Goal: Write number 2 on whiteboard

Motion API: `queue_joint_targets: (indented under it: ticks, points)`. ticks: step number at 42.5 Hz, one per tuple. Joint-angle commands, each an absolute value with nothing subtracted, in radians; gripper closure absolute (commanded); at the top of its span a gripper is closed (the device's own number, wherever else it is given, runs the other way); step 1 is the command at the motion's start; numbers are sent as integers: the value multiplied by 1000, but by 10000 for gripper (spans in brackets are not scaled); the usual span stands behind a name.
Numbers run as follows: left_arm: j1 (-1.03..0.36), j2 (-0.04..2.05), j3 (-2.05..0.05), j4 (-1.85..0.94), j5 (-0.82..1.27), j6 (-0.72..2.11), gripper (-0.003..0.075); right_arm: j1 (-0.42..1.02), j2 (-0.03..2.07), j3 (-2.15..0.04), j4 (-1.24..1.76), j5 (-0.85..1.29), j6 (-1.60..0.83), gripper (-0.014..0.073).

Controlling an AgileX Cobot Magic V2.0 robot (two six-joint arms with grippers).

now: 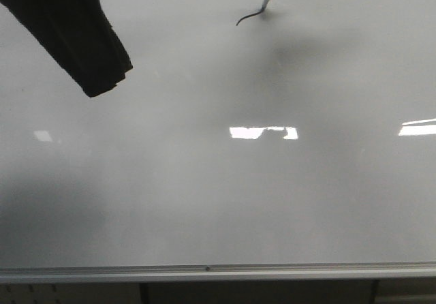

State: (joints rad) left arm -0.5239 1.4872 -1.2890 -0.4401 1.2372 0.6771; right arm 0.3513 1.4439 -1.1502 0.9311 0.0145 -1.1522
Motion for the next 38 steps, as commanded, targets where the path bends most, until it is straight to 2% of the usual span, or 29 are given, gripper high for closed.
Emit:
queue_joint_targets:
  ticks: [1, 20, 30, 38]
  points:
    - [-531, 1446, -1321, -481, 1255, 677, 740, 328, 1389, -1190, 924, -70, -1162, 703]
    - [-531, 1446, -1321, -481, 1255, 677, 740, 169, 1352, -1162, 964, 65, -1162, 703]
    - [-531, 1446, -1321, -483, 1255, 677, 740, 190, 1361, -1081, 976, 82, -1162, 703]
    - [-531, 1446, -1321, -483, 1255, 677, 740, 265, 1405, -1066, 988, 66, -1162, 703]
